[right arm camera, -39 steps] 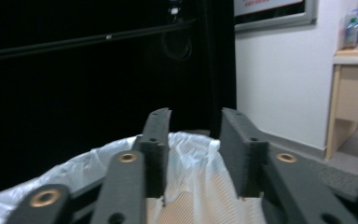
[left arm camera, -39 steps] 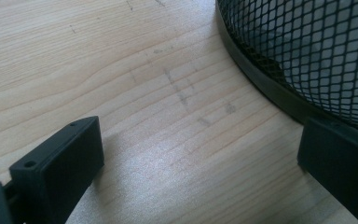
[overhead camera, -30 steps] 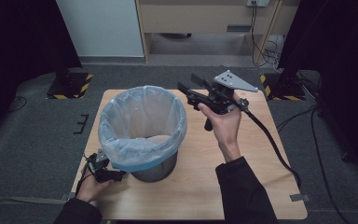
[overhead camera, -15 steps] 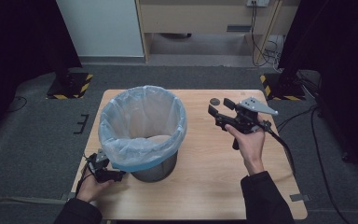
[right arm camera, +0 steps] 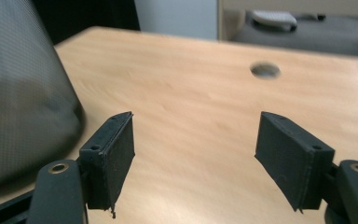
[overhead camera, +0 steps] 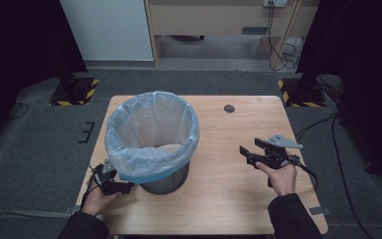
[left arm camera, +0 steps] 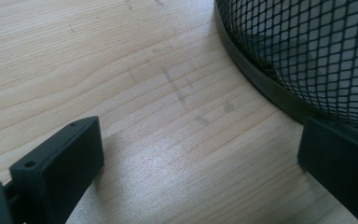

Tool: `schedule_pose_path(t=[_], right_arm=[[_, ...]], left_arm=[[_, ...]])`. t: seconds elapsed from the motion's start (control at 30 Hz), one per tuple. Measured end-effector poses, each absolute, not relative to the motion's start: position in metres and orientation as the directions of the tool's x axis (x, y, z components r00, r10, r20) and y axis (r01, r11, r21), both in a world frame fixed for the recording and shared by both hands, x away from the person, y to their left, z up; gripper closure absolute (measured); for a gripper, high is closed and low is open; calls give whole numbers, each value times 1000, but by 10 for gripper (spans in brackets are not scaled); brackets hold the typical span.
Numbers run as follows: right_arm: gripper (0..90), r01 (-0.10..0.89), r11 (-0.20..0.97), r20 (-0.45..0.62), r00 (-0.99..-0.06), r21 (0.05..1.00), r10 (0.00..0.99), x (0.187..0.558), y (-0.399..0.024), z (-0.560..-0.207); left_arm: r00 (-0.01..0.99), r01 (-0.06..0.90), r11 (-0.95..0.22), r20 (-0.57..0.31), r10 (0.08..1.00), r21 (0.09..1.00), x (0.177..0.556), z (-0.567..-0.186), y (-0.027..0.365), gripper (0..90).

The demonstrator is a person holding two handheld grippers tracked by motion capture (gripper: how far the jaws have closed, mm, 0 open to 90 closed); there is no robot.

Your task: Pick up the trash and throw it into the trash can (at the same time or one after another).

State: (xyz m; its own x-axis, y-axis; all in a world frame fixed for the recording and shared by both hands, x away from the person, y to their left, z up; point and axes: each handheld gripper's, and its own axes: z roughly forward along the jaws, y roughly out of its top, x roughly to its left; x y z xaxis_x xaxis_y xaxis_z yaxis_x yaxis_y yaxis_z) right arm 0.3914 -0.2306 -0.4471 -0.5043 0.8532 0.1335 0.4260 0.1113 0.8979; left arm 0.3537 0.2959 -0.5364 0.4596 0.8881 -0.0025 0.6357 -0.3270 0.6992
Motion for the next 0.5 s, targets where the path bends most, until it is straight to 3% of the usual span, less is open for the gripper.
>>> schedule_pose_path(t=[0.3,0.5], right_arm=[[240,556,194,94,-448,808,889,383,-264,-493],[213,597,230,46,-410,769,911,382,-277,-506]], left_arm=[[461,636,-328,-3,887,699,353,-536,296,0],[462,636,-328,-4,887,699,353,-536,296,0]])
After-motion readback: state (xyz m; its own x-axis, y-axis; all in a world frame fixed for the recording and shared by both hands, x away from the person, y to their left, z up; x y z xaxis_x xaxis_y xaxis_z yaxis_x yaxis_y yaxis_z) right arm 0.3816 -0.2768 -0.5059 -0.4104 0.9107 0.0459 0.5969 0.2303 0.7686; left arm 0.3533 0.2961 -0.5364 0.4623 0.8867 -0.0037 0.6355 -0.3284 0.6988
